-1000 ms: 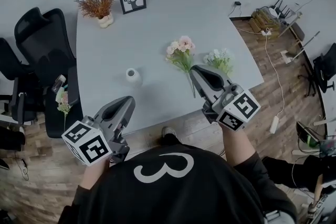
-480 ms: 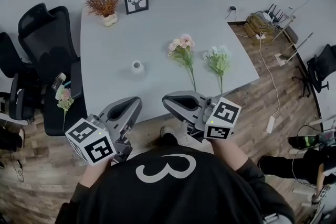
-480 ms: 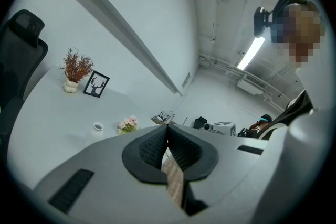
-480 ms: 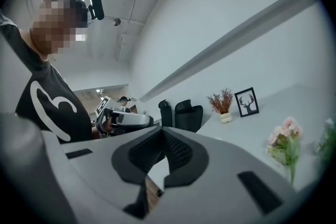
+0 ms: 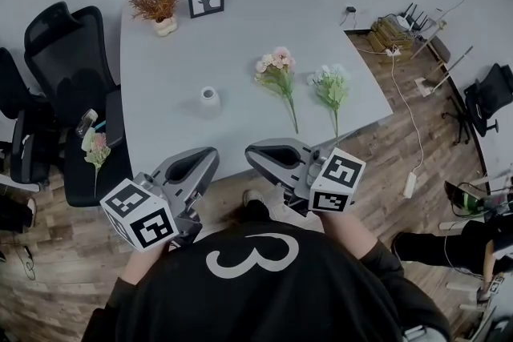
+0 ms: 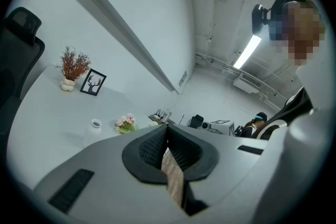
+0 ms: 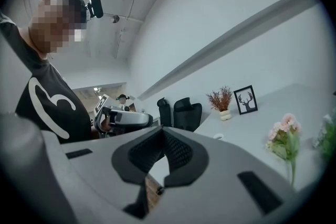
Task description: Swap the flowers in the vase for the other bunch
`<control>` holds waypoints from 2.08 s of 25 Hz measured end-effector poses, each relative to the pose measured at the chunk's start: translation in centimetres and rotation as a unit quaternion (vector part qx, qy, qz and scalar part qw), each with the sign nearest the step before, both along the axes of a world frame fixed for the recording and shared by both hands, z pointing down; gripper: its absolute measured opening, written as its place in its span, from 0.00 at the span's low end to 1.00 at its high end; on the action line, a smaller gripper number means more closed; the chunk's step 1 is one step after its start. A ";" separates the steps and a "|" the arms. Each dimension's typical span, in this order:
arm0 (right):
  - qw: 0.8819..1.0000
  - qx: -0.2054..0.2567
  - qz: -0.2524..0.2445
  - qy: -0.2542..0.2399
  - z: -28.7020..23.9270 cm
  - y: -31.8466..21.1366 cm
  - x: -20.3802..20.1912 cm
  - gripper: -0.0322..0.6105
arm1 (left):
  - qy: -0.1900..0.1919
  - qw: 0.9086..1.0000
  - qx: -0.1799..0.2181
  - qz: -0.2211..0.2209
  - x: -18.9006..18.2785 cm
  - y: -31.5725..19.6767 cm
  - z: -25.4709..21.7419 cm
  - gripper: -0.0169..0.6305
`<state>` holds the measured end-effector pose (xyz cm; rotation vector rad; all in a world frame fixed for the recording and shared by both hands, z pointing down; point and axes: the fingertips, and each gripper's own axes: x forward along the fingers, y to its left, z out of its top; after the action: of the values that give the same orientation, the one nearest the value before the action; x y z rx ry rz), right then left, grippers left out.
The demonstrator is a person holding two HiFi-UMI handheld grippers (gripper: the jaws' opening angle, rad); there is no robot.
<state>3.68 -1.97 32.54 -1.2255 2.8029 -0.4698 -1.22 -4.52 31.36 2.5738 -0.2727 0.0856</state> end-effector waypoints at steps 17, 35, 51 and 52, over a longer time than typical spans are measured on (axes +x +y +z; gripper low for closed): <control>0.995 -0.006 0.092 0.023 -0.4 -3.2 9.5 0.07 | -0.012 0.999 -0.029 -0.001 3.8 -2.5 1.3 0.04; 0.957 -0.065 0.236 0.155 7.2 -14.7 23.2 0.57 | -0.052 0.996 -0.072 -0.013 10.0 -9.6 5.4 0.05; 0.921 -0.265 0.240 0.153 20.0 -22.2 27.9 0.57 | -0.050 0.991 -0.090 -0.083 10.2 -15.4 6.3 0.04; 0.918 -0.275 0.241 0.153 20.6 -22.4 28.1 0.57 | -0.049 0.991 -0.091 -0.087 10.1 -15.7 6.3 0.04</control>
<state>31.76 -24.39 53.12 -2.1935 2.5010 -1.1566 8.85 -20.25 37.68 2.3567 -0.5014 0.1641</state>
